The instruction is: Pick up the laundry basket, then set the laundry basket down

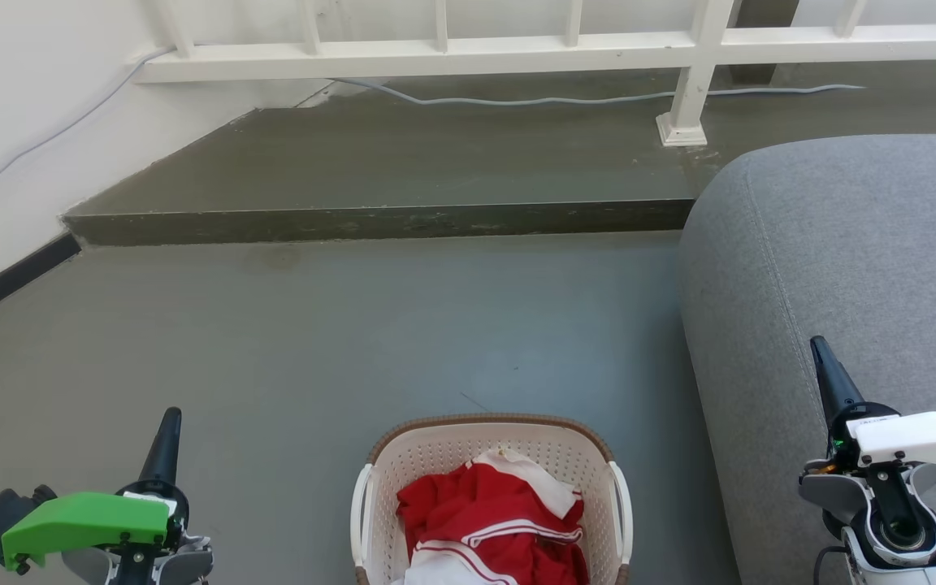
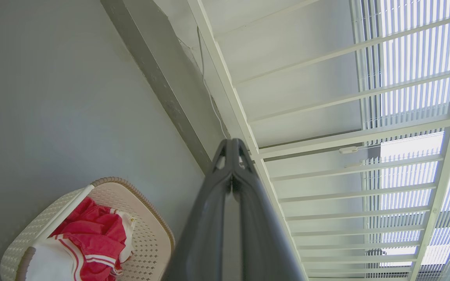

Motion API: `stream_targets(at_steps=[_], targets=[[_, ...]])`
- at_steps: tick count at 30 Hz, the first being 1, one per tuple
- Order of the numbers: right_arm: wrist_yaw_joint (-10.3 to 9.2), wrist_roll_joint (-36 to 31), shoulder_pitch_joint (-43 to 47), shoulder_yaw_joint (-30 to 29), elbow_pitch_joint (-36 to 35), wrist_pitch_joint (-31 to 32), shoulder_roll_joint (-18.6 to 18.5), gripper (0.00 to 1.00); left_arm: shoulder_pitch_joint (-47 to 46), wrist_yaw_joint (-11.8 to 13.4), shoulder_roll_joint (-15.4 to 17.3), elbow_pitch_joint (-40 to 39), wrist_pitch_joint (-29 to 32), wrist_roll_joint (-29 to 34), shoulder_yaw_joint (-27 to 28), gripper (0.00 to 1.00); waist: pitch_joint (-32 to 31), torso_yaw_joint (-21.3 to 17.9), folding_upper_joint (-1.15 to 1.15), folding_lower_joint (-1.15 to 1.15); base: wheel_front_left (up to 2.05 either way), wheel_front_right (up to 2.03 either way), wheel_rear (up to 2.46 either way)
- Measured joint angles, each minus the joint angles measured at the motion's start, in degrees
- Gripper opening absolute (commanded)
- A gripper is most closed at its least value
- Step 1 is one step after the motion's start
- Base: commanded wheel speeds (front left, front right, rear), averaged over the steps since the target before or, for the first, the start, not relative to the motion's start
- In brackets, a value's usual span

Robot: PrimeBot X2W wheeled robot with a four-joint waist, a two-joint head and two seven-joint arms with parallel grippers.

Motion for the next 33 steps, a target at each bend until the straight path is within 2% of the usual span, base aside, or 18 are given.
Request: stream_targets(at_steps=[21,33], targets=[[1.60,14.1,-0.1,-5.0,0.0,3.8,1.1,0.00,-1.1,-0.5,-0.1,0.0,4.0,-13.7,2.8,0.00,-0.2,0.3,0.00,0.00,0.00,0.00,0.00],[1.69,14.4,-0.1,-5.2,0.0,3.8,1.4,0.00,-1.1,-0.5,-0.2,0.0,4.0,-14.2,3.1,0.00,-0.2,0.3,0.00,0.00,0.00,0.00,0.00]])
